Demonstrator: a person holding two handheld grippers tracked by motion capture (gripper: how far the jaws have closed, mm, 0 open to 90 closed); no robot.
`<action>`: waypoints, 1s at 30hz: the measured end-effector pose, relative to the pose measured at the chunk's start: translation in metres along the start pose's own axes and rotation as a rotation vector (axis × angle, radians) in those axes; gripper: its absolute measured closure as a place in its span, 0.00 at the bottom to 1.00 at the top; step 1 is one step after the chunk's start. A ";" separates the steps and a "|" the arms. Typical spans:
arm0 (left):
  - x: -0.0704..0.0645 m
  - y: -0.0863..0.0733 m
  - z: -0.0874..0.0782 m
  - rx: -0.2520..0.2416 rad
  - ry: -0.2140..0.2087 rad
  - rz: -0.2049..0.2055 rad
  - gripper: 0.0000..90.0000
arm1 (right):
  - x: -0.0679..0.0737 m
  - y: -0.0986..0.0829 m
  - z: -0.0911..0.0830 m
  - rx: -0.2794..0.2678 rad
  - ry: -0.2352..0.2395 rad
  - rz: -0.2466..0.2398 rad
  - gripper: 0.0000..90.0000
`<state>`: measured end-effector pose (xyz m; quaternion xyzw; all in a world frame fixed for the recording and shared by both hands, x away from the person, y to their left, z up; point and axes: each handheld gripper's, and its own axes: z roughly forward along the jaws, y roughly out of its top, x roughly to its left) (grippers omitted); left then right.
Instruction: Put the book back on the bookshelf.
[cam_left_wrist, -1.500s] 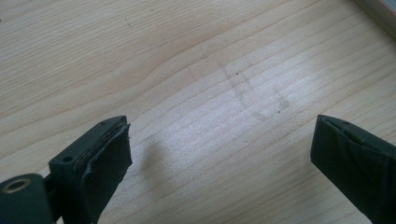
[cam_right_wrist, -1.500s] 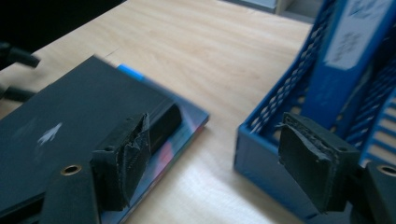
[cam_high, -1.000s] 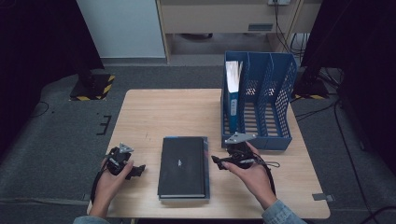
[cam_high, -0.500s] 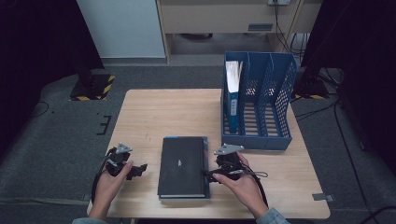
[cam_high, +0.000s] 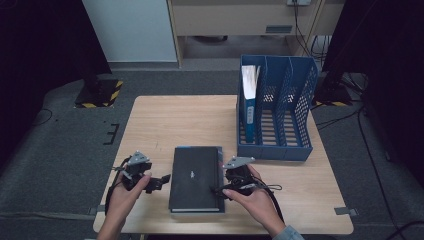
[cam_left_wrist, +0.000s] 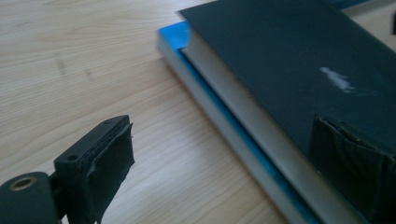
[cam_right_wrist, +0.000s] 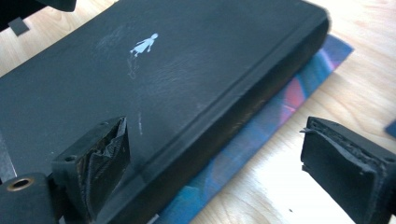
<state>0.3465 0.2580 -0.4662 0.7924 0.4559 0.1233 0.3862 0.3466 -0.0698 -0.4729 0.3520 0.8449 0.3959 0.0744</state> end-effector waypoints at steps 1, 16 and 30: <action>-0.012 0.003 0.005 0.017 -0.016 0.028 0.07 | 0.001 0.000 0.002 0.008 0.004 -0.001 0.09; -0.033 0.010 0.028 0.049 -0.097 0.057 0.10 | 0.006 -0.003 0.008 -0.003 0.050 0.030 0.07; -0.031 0.018 0.039 0.080 -0.172 0.053 0.14 | -0.003 -0.002 0.012 0.003 0.091 0.015 0.04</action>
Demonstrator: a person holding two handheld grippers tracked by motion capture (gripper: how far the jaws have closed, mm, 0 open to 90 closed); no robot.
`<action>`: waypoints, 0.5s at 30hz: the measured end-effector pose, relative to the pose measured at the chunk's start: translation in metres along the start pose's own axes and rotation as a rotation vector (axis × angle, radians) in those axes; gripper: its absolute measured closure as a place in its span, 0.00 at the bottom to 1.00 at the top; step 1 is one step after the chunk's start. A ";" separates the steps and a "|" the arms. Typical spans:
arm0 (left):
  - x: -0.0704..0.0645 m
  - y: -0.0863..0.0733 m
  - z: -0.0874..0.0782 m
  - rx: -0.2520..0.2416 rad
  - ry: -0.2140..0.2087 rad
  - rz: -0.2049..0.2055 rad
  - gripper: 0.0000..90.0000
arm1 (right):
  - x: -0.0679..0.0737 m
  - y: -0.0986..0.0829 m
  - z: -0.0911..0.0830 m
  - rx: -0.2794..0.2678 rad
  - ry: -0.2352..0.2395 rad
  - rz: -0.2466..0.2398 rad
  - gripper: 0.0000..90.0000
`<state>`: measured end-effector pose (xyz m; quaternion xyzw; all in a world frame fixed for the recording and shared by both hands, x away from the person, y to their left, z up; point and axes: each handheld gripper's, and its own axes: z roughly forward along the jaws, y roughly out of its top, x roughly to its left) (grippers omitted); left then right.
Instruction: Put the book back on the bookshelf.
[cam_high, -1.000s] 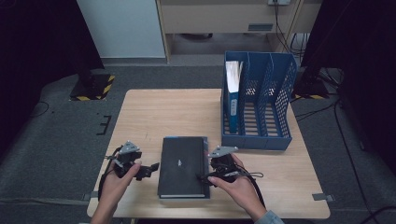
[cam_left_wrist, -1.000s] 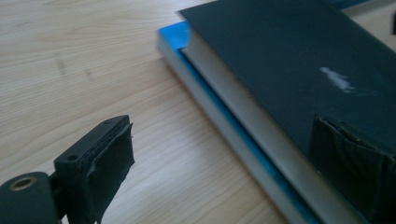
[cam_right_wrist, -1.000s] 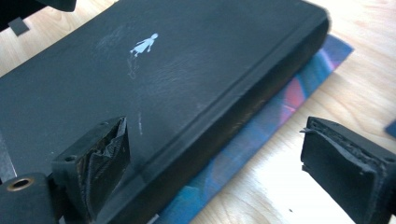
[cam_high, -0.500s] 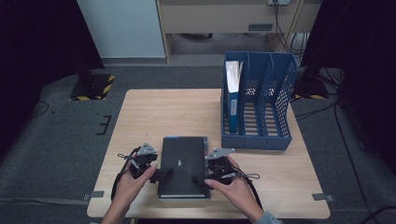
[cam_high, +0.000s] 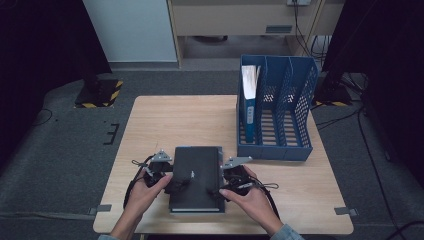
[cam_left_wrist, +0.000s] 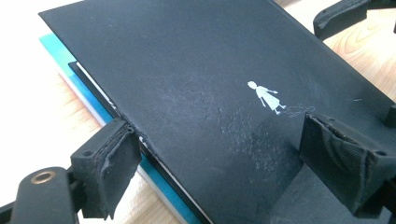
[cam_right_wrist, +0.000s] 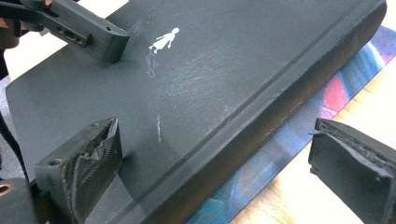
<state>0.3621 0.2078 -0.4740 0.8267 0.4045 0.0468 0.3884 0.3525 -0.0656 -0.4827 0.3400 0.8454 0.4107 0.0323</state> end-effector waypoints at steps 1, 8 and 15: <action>0.001 0.002 0.002 0.003 -0.009 0.009 0.14 | -0.001 0.000 0.000 -0.002 0.006 -0.005 0.04; 0.002 0.009 0.006 0.025 -0.030 0.033 0.13 | -0.013 -0.002 0.005 0.008 0.061 0.105 0.02; -0.001 0.015 0.012 0.045 -0.041 0.047 0.13 | -0.020 -0.001 0.011 -0.004 0.071 0.148 0.00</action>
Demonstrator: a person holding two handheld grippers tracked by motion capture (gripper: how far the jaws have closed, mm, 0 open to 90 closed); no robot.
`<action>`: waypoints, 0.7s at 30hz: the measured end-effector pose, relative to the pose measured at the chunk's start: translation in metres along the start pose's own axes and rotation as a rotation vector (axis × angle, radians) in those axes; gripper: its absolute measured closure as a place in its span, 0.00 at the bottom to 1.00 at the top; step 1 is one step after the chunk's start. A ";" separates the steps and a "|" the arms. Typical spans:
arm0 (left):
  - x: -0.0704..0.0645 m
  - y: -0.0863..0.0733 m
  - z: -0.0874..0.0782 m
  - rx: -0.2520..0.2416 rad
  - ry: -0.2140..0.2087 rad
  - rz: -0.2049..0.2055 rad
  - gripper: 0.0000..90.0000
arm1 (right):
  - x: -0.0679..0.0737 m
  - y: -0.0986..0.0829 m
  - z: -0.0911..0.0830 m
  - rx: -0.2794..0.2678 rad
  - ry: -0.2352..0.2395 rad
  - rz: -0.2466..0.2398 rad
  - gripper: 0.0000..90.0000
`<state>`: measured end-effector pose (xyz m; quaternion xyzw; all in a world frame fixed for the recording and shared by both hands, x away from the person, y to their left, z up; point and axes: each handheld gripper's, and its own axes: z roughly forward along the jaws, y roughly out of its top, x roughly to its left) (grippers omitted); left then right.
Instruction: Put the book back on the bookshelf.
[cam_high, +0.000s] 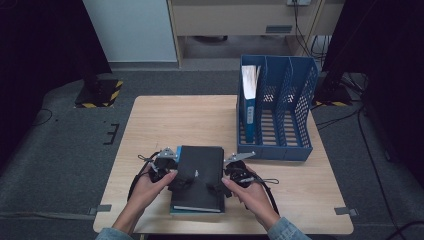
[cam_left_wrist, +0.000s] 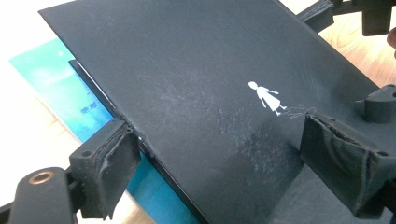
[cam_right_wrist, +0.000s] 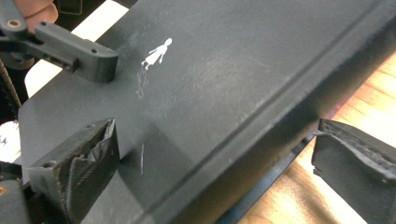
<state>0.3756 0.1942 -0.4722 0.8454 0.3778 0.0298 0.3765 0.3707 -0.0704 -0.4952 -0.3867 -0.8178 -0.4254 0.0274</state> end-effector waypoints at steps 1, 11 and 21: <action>-0.001 0.001 0.001 0.003 0.001 0.005 0.12 | -0.001 0.000 0.000 0.005 0.003 0.015 0.00; -0.001 0.009 0.007 0.033 -0.009 0.019 0.11 | -0.013 -0.005 0.001 -0.006 0.046 0.108 0.00; 0.003 0.011 0.011 0.046 -0.039 0.010 0.07 | -0.019 -0.006 0.003 -0.009 0.074 0.131 0.00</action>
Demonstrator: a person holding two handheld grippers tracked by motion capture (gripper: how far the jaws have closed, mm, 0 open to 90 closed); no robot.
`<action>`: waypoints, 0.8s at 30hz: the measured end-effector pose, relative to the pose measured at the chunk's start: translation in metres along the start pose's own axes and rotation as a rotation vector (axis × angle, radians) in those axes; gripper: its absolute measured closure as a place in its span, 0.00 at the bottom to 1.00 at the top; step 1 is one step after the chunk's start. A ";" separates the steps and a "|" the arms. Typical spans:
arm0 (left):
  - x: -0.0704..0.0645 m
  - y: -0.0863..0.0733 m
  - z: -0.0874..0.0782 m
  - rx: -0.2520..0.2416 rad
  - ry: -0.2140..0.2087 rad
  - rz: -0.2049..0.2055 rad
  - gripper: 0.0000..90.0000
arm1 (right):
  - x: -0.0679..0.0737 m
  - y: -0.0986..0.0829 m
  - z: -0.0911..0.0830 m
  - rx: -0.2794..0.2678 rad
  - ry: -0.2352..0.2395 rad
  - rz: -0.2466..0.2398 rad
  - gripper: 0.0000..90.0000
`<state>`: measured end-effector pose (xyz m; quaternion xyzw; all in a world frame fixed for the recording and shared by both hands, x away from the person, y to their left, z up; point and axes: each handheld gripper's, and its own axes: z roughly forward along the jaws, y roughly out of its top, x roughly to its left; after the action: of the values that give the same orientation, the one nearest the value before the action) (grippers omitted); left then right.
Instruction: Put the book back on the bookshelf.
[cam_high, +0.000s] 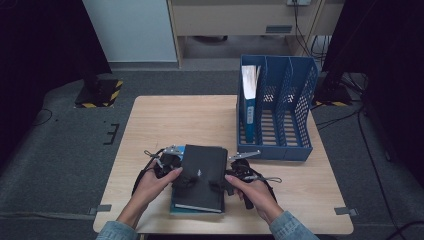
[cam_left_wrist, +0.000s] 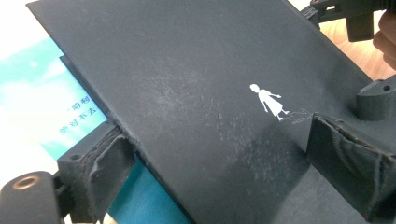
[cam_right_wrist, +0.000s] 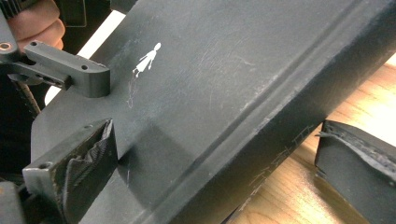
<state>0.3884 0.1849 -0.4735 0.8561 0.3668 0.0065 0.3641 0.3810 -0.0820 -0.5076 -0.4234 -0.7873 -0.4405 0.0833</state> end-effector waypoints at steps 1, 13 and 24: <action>0.002 0.000 0.002 0.000 -0.016 -0.009 0.06 | 0.000 0.000 0.000 0.000 0.002 0.002 0.00; 0.007 0.001 0.007 -0.003 -0.040 -0.016 0.03 | -0.013 0.001 0.008 0.008 0.098 0.051 0.00; 0.009 0.000 0.006 -0.042 -0.043 -0.029 0.06 | -0.009 0.002 0.006 -0.005 0.071 0.031 0.01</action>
<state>0.3964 0.1869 -0.4799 0.8427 0.3711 -0.0098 0.3899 0.3894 -0.0820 -0.5142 -0.4200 -0.7760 -0.4558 0.1168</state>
